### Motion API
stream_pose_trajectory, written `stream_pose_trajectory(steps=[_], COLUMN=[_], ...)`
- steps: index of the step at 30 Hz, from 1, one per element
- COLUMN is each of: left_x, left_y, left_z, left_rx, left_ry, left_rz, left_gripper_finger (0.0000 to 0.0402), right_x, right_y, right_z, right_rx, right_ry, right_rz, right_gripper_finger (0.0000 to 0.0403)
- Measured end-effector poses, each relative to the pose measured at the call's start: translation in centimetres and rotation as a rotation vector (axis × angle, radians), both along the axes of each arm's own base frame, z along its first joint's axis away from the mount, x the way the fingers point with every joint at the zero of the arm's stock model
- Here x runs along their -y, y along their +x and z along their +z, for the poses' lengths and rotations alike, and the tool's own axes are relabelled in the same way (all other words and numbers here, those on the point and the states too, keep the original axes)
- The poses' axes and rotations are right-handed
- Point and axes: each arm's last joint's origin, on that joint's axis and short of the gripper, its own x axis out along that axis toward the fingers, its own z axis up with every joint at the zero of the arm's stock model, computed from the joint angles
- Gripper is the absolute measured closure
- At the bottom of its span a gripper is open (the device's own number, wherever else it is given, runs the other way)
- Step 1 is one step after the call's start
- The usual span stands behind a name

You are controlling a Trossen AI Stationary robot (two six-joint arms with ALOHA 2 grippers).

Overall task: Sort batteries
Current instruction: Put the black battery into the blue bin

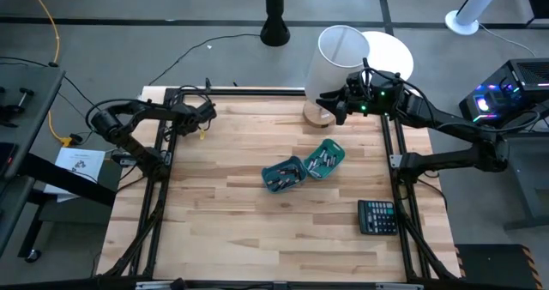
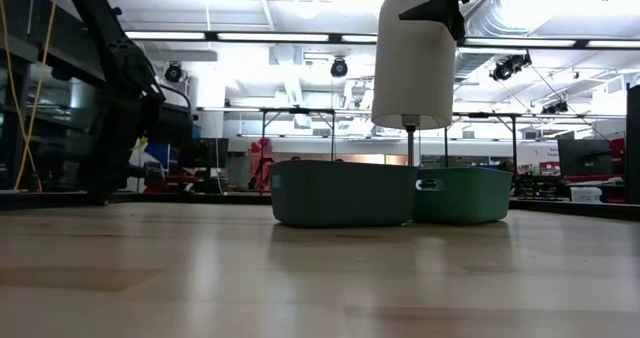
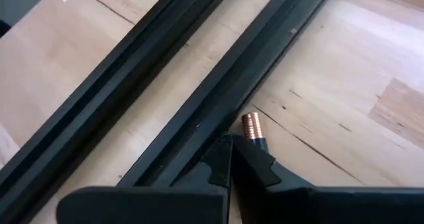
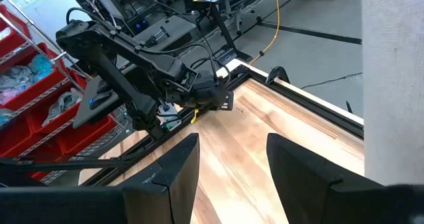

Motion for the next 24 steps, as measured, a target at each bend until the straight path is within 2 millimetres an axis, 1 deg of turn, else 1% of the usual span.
stream_pose_trajectory(steps=[7, 14, 17, 20, 24], left_x=[0.6, 1.2, 1.2, 0.7, -0.4], left_y=[2.1, 3.8, 4.4, 4.8, 5.1], left_z=[1.0, 2.5, 3.4, 4.1, 4.9], left_rx=[0.059, 0.1, 0.111, 0.105, 0.122], left_ry=[0.011, 0.067, 0.122, 0.153, 0.147], left_rz=[-0.063, -0.137, -0.156, -0.173, -0.199], left_gripper_finger=[0.0401, 0.0401, 0.0401, 0.0401, 0.0401], right_x=[0.0, 0.1, 0.3, 0.5, 0.8], right_y=[0.0, 0.0, 0.0, -0.1, -0.3], right_z=[0.2, 0.2, 0.2, 0.2, 0.3], right_rx=[0.023, 0.026, 0.028, 0.028, 0.03], right_ry=[0.008, 0.005, 0.002, 0.002, 0.002], right_rz=[-0.011, -0.02, -0.028, -0.039, -0.051], right_gripper_finger=[0.0231, 0.0231, 0.0231, 0.0231, 0.0231])
